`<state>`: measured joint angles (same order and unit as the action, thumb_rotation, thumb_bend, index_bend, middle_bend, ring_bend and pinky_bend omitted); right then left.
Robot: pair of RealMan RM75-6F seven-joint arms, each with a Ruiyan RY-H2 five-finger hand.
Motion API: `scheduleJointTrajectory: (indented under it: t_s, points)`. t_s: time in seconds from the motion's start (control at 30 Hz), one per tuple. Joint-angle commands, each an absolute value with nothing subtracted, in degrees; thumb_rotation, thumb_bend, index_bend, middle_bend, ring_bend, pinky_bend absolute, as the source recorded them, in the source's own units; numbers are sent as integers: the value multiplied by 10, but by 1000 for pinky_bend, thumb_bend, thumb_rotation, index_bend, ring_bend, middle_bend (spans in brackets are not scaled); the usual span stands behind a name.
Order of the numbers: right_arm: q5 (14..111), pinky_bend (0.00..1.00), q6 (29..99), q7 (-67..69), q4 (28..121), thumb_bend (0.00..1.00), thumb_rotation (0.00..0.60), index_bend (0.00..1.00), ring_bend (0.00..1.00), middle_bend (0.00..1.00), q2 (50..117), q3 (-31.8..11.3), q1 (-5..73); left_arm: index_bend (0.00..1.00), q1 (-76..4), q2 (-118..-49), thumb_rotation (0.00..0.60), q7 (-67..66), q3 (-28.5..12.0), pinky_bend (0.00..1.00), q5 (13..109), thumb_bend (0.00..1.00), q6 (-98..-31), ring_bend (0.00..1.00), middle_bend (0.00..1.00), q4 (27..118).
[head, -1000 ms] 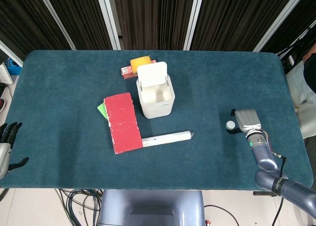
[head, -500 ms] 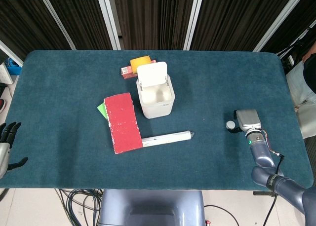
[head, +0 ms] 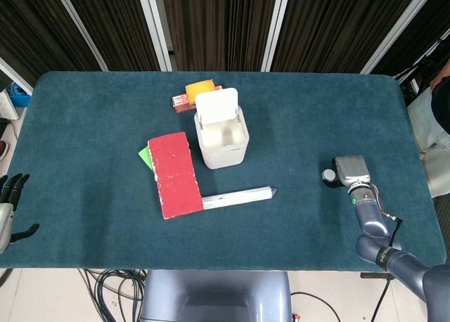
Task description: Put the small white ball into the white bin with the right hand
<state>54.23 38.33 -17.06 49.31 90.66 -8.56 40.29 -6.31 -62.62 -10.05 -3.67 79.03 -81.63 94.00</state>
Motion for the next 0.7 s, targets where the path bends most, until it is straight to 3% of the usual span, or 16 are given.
scheduleJointTrajectory:
  t_s: [0.03, 0.27, 0.7]
  points:
    - [548, 853, 387, -162, 498, 225, 600, 531, 910, 783, 903, -90, 402, 130, -63, -626, 600, -101, -37, 3, 789, 161, -815, 30, 152, 940]
    - [564, 853, 422, -131, 546, 225, 600, 535, 910, 783, 869, -112, 396, 130, -66, -627, 600, -105, -36, 9, 786, 162, -809, 30, 152, 940]
    - [580, 853, 513, -121, 761, 224, 600, 534, 907, 783, 716, -200, 405, 135, -65, -623, 600, -97, -38, 11, 784, 161, -810, 30, 150, 941]
